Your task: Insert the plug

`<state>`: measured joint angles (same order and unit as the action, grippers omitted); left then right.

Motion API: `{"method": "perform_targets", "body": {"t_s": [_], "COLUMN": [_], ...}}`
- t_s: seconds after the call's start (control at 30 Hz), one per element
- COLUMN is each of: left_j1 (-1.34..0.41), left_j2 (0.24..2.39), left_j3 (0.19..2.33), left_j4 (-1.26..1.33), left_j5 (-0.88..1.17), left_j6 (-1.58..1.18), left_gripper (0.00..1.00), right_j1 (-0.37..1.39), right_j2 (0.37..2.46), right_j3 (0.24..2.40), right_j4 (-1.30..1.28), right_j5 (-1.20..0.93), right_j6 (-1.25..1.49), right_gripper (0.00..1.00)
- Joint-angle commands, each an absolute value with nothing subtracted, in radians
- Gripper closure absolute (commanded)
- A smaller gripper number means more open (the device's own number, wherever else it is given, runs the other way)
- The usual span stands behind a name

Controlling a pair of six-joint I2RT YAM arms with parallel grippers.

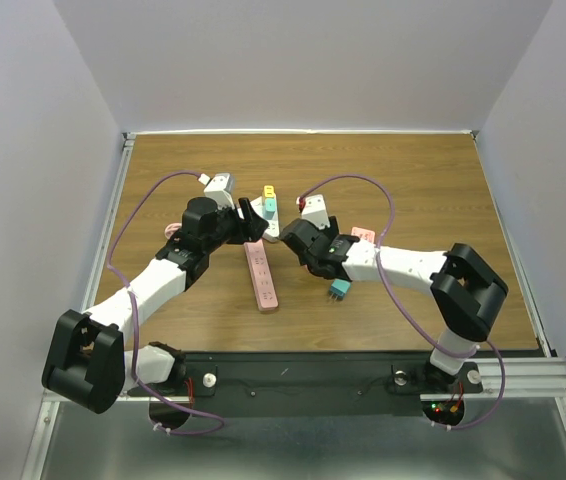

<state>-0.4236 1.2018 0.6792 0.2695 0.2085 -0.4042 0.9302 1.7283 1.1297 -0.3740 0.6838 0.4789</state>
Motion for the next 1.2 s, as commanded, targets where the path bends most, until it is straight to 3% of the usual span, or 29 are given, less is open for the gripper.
{"method": "perform_targets", "body": {"t_s": [0.0,0.43,1.03,1.07,1.13,1.17], "left_j1": [-0.419,-0.417,-0.417,-0.417,-0.417,-0.419], "left_j2": [1.175,1.183,1.192,1.195,1.193,1.193], "left_j3": [0.666,0.689,0.715,0.716,0.716,0.718], "left_j4": [0.307,0.296,0.276,0.270,0.265,0.265], "left_j5": [0.196,0.199,0.178,0.167,0.160,0.156], "left_j6": [-0.384,-0.388,-0.396,-0.397,-0.400,-0.402], "left_gripper": [0.31,0.31,0.30,0.30,0.30,0.29], "right_j1": [0.925,0.864,0.696,0.696,0.696,0.696], "right_j2": [1.822,1.928,2.003,2.005,1.997,1.994], "right_j3": [1.011,1.179,1.403,1.414,1.433,1.449], "right_j4": [-0.540,-0.466,-0.311,-0.313,-0.311,-0.311], "right_j5": [0.534,0.626,0.571,0.562,0.529,0.520], "right_j6": [0.566,0.511,0.322,0.318,0.311,0.307], "right_gripper": [1.00,1.00,1.00,0.98,0.86,0.70]}}
